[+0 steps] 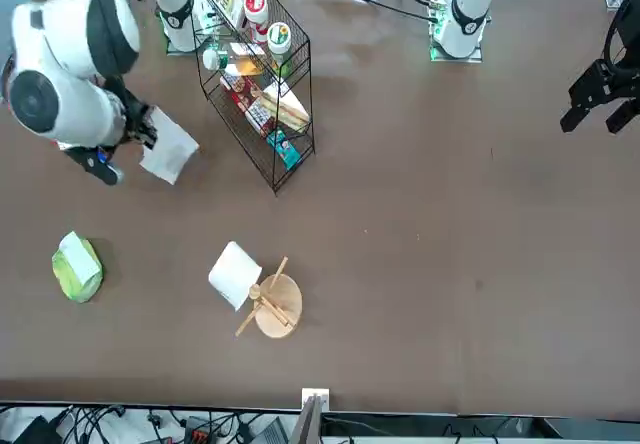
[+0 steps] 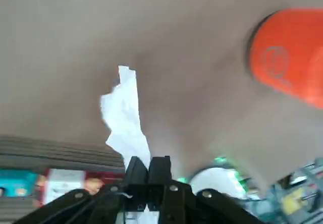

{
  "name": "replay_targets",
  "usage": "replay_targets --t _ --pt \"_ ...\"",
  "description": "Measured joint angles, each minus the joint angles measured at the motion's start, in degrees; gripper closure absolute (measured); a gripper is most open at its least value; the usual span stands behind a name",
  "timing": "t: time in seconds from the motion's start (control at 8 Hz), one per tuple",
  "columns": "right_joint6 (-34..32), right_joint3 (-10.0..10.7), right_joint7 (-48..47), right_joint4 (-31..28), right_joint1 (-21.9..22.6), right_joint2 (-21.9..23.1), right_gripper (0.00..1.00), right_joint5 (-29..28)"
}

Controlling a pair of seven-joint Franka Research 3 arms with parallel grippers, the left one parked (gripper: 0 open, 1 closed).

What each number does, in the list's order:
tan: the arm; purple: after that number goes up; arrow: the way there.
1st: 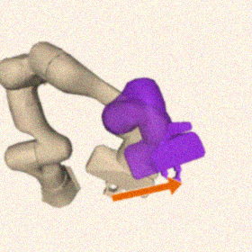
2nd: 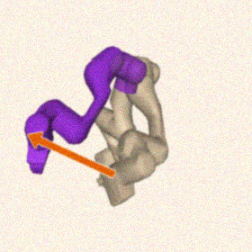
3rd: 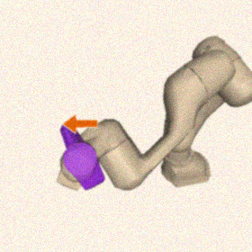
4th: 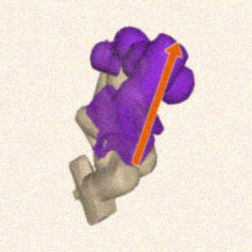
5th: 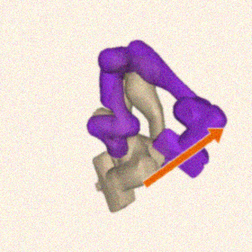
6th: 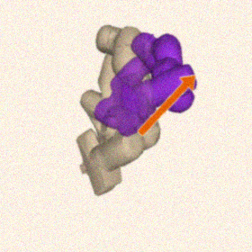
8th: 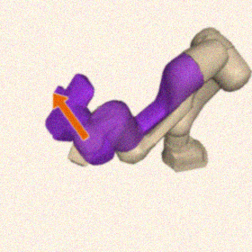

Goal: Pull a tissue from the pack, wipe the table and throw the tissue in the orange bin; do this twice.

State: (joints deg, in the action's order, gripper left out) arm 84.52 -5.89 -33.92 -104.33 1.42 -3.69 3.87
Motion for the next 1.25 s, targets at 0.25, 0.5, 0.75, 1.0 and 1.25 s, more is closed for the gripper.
replay_targets --t 0.25,0.5,0.75,1.0,1.25 --pt "-5.57 0.18 10.20 -0.14 -4.04 3.96 0.99 5.07" --pt "-9.85 0.20 16.08 -0.70 -5.34 5.30 0.99 11.43" --pt "-10.69 0.26 23.22 -2.35 -8.37 6.61 0.99 17.05" --pt "-10.67 0.58 33.57 -3.13 -14.57 8.45 0.99 21.01" --pt "-10.06 0.76 40.61 -3.44 -18.84 9.26 0.99 24.01"
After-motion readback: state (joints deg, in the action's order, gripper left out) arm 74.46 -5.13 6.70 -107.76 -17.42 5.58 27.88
